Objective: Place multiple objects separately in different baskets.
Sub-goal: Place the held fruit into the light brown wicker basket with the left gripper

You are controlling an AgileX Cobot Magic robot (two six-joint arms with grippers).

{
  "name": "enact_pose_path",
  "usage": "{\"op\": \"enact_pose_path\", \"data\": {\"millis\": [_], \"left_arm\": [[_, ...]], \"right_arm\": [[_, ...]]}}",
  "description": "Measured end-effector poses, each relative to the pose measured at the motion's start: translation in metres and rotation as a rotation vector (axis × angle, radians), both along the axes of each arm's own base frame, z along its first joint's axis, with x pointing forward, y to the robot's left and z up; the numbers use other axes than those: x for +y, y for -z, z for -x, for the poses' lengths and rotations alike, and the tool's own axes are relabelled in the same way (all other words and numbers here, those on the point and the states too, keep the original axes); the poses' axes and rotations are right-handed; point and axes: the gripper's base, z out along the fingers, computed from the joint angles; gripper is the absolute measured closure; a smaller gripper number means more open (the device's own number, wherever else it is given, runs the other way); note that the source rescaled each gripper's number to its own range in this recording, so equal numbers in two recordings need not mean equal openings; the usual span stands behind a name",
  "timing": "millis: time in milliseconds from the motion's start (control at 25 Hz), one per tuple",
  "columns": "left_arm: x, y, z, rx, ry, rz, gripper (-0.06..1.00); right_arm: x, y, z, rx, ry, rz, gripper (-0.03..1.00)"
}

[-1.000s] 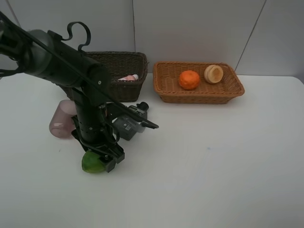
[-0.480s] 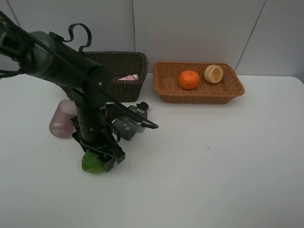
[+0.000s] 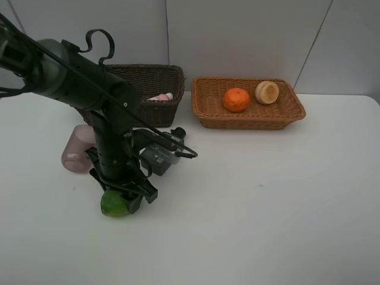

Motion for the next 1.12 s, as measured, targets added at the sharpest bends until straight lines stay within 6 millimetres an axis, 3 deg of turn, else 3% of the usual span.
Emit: {"op": "enact_pose_path", "data": {"millis": [480,960,1120], "left_arm": [[0.000,-0.002,0.000,-0.006,0.000,0.005,0.91],[0.004,-0.059,0.004,-0.106,-0.002,0.079,0.91],[0.003,-0.069,0.004,-0.134,-0.002,0.101,0.91]], "right_arm": [[0.000,0.000,0.000,0.000,0.000,0.000,0.15],[0.000,0.000,0.000,0.000,0.000,0.000,0.15],[0.000,0.000,0.000,0.000,0.000,0.000,0.15]]}}
